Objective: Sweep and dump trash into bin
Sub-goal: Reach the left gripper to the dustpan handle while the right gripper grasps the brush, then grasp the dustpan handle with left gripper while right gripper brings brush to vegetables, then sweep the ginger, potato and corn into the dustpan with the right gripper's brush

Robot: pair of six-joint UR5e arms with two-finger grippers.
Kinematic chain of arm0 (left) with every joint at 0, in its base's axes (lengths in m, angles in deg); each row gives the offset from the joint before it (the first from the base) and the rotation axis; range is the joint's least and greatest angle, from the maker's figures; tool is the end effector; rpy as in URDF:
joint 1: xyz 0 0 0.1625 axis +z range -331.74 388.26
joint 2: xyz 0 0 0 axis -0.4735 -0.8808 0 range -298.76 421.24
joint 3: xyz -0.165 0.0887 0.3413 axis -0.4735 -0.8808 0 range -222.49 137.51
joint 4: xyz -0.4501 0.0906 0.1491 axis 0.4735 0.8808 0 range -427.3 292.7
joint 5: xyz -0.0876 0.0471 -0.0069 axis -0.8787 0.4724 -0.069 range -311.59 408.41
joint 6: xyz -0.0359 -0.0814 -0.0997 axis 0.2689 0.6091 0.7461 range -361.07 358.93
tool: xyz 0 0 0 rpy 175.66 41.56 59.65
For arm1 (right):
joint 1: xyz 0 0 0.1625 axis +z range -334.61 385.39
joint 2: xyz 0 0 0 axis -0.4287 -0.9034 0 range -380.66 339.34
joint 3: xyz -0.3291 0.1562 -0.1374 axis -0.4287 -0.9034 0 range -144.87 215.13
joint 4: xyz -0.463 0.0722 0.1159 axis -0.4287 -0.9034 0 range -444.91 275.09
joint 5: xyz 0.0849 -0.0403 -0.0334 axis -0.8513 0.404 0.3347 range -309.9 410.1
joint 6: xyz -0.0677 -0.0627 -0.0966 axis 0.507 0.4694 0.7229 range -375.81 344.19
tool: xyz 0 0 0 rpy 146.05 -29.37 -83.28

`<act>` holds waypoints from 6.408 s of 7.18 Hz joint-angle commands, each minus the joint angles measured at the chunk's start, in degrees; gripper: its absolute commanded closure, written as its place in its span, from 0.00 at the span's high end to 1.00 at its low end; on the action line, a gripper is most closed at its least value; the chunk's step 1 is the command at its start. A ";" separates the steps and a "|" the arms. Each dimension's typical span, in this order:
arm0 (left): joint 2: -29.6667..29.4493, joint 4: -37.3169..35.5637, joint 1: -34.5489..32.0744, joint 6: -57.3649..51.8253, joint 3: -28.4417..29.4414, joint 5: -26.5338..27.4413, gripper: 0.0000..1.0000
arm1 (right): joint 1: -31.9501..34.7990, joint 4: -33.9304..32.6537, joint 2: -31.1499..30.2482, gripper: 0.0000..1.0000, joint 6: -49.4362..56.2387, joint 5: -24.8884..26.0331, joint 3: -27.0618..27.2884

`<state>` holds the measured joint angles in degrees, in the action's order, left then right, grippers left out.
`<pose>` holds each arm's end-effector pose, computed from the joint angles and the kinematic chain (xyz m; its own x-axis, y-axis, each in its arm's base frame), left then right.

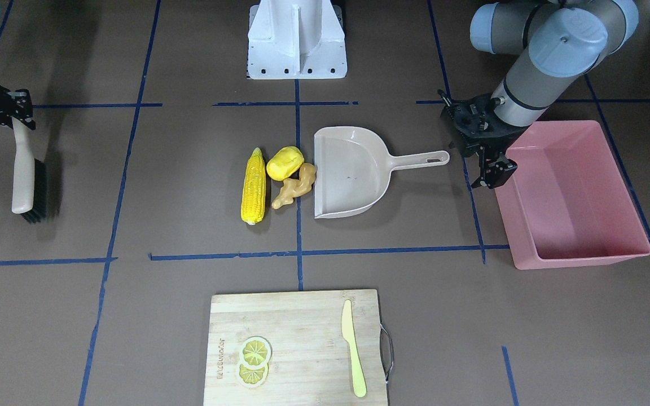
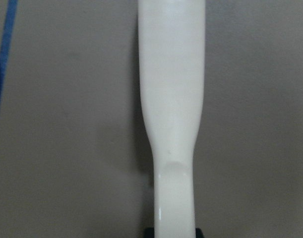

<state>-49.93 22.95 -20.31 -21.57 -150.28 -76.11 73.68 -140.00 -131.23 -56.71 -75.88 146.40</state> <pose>0.3857 -0.5241 0.2562 0.1770 0.9657 -0.1899 -0.6136 0.2591 0.7459 -0.2726 -0.3882 0.5511 0.6387 -0.2025 0.7423 0.1622 0.9785 0.1273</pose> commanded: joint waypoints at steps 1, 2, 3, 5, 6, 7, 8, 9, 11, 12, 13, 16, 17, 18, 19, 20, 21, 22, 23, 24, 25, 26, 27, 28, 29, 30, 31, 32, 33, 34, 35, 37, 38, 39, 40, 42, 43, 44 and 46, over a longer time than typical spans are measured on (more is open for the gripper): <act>-0.28 2.02 5.30 -2.52 -0.05 2.41 0.99 | -5.03 -0.90 4.73 0.00 -8.37 0.83 1.83; 0.16 5.43 7.94 -2.70 0.74 6.18 0.98 | -6.27 -0.90 5.27 0.00 -9.45 1.44 2.88; -0.45 5.82 10.05 -2.62 1.27 8.65 0.98 | -6.55 -0.90 5.45 0.00 -9.54 1.53 3.68; -0.28 5.47 12.08 -2.44 1.36 9.20 0.98 | -8.64 -0.90 6.93 0.00 -13.03 3.62 3.95; -0.37 5.47 12.79 -2.44 2.23 9.46 0.98 | -10.57 -0.90 7.46 0.00 -15.58 4.34 4.12; -1.32 5.73 12.80 -2.53 3.37 11.12 0.98 | -11.37 -2.12 8.51 0.00 -16.65 4.43 4.30; -2.46 5.73 12.80 -2.53 4.77 11.48 0.98 | -11.73 -5.96 11.48 0.00 -16.66 4.95 4.56; -2.48 5.73 12.80 -2.53 5.22 11.40 0.97 | -12.43 -9.21 13.86 0.00 -16.66 6.35 4.74; -1.87 5.56 12.89 -2.44 5.49 11.58 0.88 | -13.49 -12.74 16.95 0.00 -16.92 8.30 4.83; -1.60 5.47 12.89 -2.18 5.40 11.58 0.77 | -13.75 -14.42 18.53 0.00 -17.36 8.30 4.91; -1.51 5.38 12.89 -2.09 5.40 11.58 0.66 | -14.80 -14.78 19.15 0.00 -17.37 8.39 4.74; -1.51 4.24 12.89 -2.09 4.61 12.62 0.28 | -16.66 -21.72 24.43 0.01 -17.98 8.39 4.91; -1.34 4.15 12.89 -2.61 4.26 15.94 0.17 | -17.00 -21.73 24.52 0.01 -18.07 8.47 4.92; -1.25 4.15 12.89 -2.70 4.26 16.41 0.15 | -17.70 -21.73 24.87 0.01 -19.20 9.08 4.92; -1.25 4.15 12.89 -2.79 4.35 16.32 0.13 | -18.84 -21.81 25.74 0.01 -20.78 9.79 4.92; -1.25 4.24 12.89 -2.79 4.26 16.41 0.13 | -19.55 -21.82 26.10 0.01 -20.79 10.06 4.92; -1.25 4.15 12.89 -2.70 4.26 16.41 0.13 | -20.34 -21.90 26.10 0.01 -20.88 11.10 5.00; -1.42 4.24 12.89 -2.79 4.09 16.41 0.13 | -21.39 -21.90 27.06 0.00 -24.10 11.11 5.09; -1.86 4.15 13.23 -2.70 4.08 16.41 0.13 | -23.14 -22.08 28.20 0.00 -26.92 11.11 5.09; -2.21 4.15 13.50 -2.62 4.26 16.41 0.13 | -24.03 -22.08 28.82 0.00 -28.08 11.20 5.09; -2.21 4.15 14.02 -2.53 4.35 16.50 0.13 | -25.26 -22.78 29.87 0.00 -29.83 11.11 5.09; -2.39 4.15 14.12 -2.44 4.43 16.50 0.13 | -26.49 -26.52 33.19 0.00 -30.89 11.20 5.09; -2.39 4.15 14.20 -2.27 4.52 16.50 0.13 | -27.46 -30.56 35.75 0.00 -31.08 11.90 5.09; -2.65 4.15 14.73 -2.00 4.61 16.93 0.13 | -28.51 -30.78 36.21 0.00 -31.08 12.86 4.92; -3.52 4.15 14.82 -1.91 4.87 17.63 0.13 | -28.96 -31.04 37.08 0.00 -31.08 12.87 4.57; -4.14 3.80 14.99 -1.91 5.22 17.73 0.09 | -29.13 -31.04 37.87 0.00 -31.08 12.87 4.04; -4.67 3.71 15.17 -1.83 5.31 17.73 0.08 | -28.96 -31.31 38.75 0.00 -30.99 12.87 3.43; -4.76 3.71 15.17 -1.82 5.40 17.73 0.08 | -28.35 -31.39 39.37 0.00 -30.99 12.87 2.55; -4.94 3.71 15.26 -0.95 5.40 18.42 0.08 | -27.91 -31.57 39.64 0.00 -31.25 13.83 2.28; -5.20 3.71 16.13 -0.25 5.49 19.74 0.08 | -27.38 -32.18 39.64 0.00 -33.17 14.01 2.28; -5.29 3.71 16.23 -0.24 5.40 19.84 0.08 | -27.03 -32.10 39.73 0.00 -36.06 14.01 2.28; -5.38 3.71 16.23 -0.24 5.40 20.19 0.08 | -26.94 -32.19 41.04 0.00 -38.37 14.71 1.06; -5.90 3.62 16.75 -0.16 5.40 21.67 0.08 | -26.77 -32.19 43.05 0.00 -38.37 14.89 -0.95; -7.21 1.36 17.01 -0.15 5.49 21.86 0.08 | -26.76 -32.19 44.81 0.00 -38.37 14.89 -2.45; -8.79 -0.58 17.19 0.19 5.75 21.95 0.08 | -26.76 -32.19 45.52 0.00 -38.29 14.80 -2.73; -11.51 -1.64 18.16 1.25 8.28 23.96 0.08 | -26.85 -32.10 46.84 0.00 -38.28 14.80 -3.17; -12.66 -2.87 18.25 1.25 8.39 23.88 0.08 | -26.85 -32.01 47.54 0.00 -38.28 14.72 -3.34; -14.06 -3.66 18.25 1.25 9.00 23.88 0.08 | -26.85 -31.40 48.33 0.00 -38.20 14.72 -3.96; -17.31 -3.76 18.95 3.18 12.50 24.06 0.09 | -26.94 -31.40 50.71 0.00 -38.28 14.63 -4.31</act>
<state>-65.37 19.38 -1.70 -19.30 -139.72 -52.16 46.80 -171.50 -81.69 -94.97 -61.19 142.36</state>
